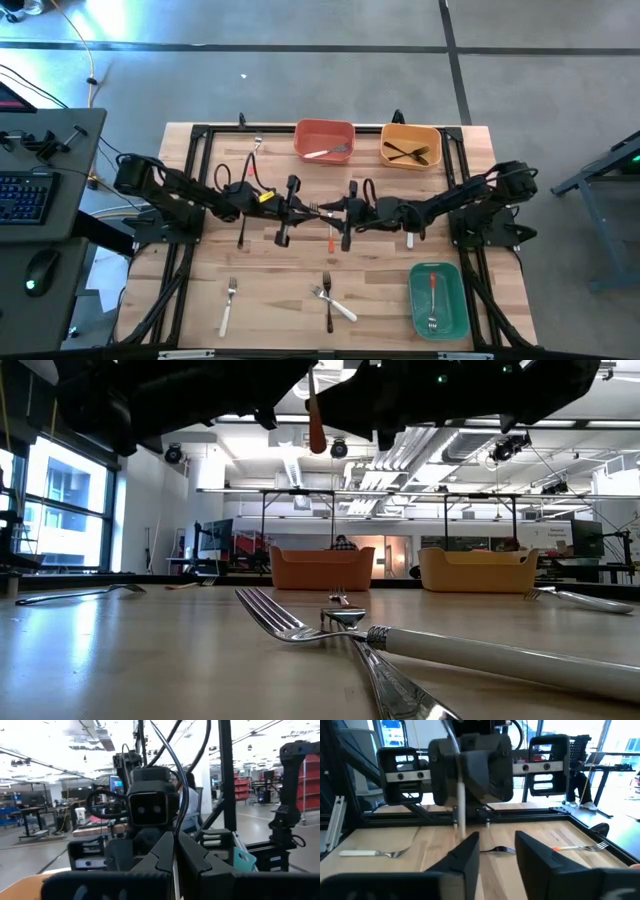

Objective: Sort silverware by color (type)
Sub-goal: Put the orange fork into the green bin

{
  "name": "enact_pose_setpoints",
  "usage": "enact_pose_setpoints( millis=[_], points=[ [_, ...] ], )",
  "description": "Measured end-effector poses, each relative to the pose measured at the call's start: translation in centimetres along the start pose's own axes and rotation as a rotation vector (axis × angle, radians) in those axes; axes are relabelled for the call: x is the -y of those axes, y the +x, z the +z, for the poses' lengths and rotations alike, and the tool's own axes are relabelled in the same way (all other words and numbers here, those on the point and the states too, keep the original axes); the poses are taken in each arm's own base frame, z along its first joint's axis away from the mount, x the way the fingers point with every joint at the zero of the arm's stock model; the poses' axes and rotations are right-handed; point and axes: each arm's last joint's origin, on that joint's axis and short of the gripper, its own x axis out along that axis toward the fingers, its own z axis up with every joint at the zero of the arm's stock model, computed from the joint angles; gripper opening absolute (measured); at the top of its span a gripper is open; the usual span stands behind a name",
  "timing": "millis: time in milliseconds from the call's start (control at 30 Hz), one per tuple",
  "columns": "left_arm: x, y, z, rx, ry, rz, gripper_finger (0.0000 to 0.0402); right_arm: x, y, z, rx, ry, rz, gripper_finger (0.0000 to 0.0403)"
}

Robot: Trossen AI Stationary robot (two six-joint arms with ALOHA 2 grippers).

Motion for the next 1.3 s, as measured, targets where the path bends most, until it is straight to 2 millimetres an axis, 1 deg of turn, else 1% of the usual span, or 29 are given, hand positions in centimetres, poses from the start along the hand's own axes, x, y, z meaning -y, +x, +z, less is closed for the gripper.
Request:
enact_pose_setpoints(
  millis=[100,233,367,500,600,700,767,900,1100,1300],
  points=[
    [-0.1,0.0,0.0,-0.001,0.000,0.005,0.0000,-0.2,-0.1,0.0,-0.016,-0.025,0.005,0.0070],
    [-0.1,0.0,-0.1,-0.005,0.000,0.004,0.0000,-0.9,-0.9,0.7,-0.036,-0.053,-0.024,0.0063],
    [-0.1,0.0,0.0,-0.004,0.001,0.004,0.0000,-1.4,-1.7,1.7,-0.020,-0.065,-0.034,0.0085],
    [-0.1,0.0,0.0,-0.002,0.001,0.005,0.0000,-1.5,-1.7,1.8,-0.015,-0.039,-0.020,0.0122],
    [-0.1,0.0,0.0,0.000,0.001,0.005,0.0000,-1.1,-1.5,1.6,-0.021,-0.022,-0.031,0.0147],
    [-0.1,0.0,0.0,0.000,0.001,0.005,0.0000,-0.8,-1.4,1.8,0.001,-0.014,0.014,0.0162],
    [-0.1,0.0,0.0,0.001,0.002,0.005,0.0000,-0.7,-1.3,1.9,0.013,-0.009,0.062,0.0164],
    [-0.1,0.0,0.0,0.000,0.002,0.006,0.0000,-0.2,-1.2,1.9,0.018,-0.007,0.064,0.0155],
    [-0.1,0.0,0.0,0.001,0.003,0.006,0.0000,-0.3,-1.2,2.0,0.028,-0.007,0.088,0.0133],
    [-0.2,0.0,0.0,0.002,0.005,0.014,0.0000,0.4,-1.0,2.1,0.038,-0.005,0.099,0.0106]
  ],
)
